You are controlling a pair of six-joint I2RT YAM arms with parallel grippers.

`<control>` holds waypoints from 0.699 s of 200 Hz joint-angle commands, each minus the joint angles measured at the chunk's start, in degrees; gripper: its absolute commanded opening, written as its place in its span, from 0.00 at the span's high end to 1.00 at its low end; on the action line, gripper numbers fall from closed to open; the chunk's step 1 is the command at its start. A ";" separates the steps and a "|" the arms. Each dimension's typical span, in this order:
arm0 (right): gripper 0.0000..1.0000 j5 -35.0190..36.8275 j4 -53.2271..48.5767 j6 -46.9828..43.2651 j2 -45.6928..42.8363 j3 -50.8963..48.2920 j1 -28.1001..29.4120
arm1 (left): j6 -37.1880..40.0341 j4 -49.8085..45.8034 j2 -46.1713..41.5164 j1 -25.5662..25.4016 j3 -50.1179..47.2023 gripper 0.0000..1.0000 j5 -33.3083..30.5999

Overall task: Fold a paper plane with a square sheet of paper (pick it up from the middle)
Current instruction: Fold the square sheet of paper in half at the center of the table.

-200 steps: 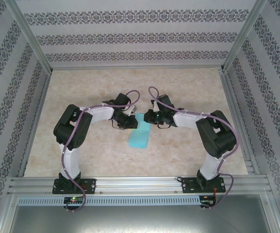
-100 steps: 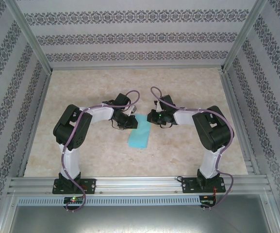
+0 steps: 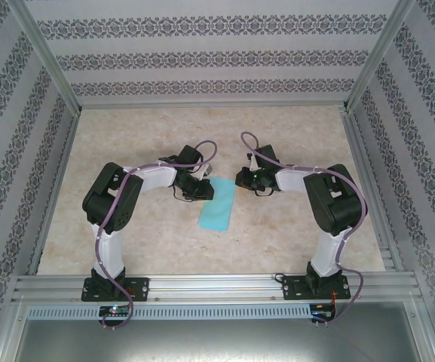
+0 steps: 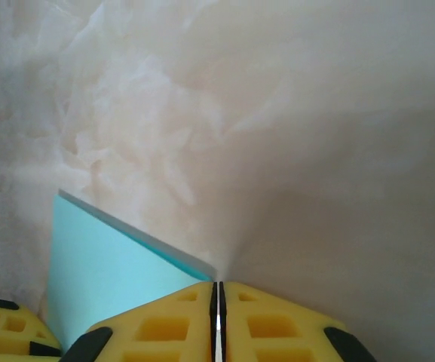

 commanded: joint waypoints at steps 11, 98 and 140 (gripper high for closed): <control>0.83 -0.19 -1.66 -0.86 -4.42 -1.96 -0.80 | 1.71 -7.72 7.47 0.43 -4.94 0.81 -10.82; 0.69 -5.64 -1.04 1.33 -3.02 -1.38 2.13 | 2.03 -7.81 7.54 0.48 -4.72 0.80 -10.83; 0.67 -4.36 -3.86 2.48 -3.07 -1.51 3.48 | 1.95 -7.63 7.05 0.49 -5.02 0.80 -10.83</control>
